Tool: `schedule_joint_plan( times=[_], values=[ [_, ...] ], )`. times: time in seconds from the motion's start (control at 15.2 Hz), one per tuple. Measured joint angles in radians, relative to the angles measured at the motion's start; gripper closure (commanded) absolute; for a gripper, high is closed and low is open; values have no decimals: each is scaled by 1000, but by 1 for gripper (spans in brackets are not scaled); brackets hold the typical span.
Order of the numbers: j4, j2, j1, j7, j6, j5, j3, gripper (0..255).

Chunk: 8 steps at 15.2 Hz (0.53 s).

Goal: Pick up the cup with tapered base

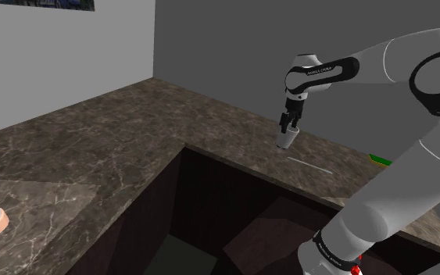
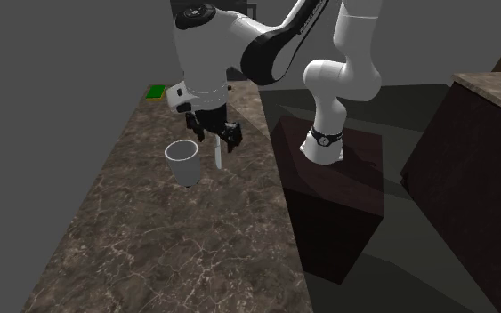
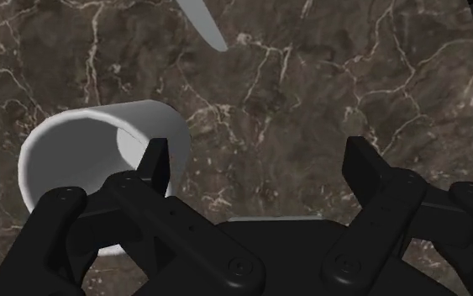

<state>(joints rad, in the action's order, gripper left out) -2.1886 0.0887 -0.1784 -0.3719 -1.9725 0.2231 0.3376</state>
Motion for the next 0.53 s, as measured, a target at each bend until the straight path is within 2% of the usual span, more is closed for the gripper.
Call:
schedule_joint_plan(
  times=[0.33, 0.53],
  values=[
    [128, -155, -34, -81, -49, -27, 38, 0],
    [124, -185, -40, -89, -85, -34, 42, 0]
  ],
)
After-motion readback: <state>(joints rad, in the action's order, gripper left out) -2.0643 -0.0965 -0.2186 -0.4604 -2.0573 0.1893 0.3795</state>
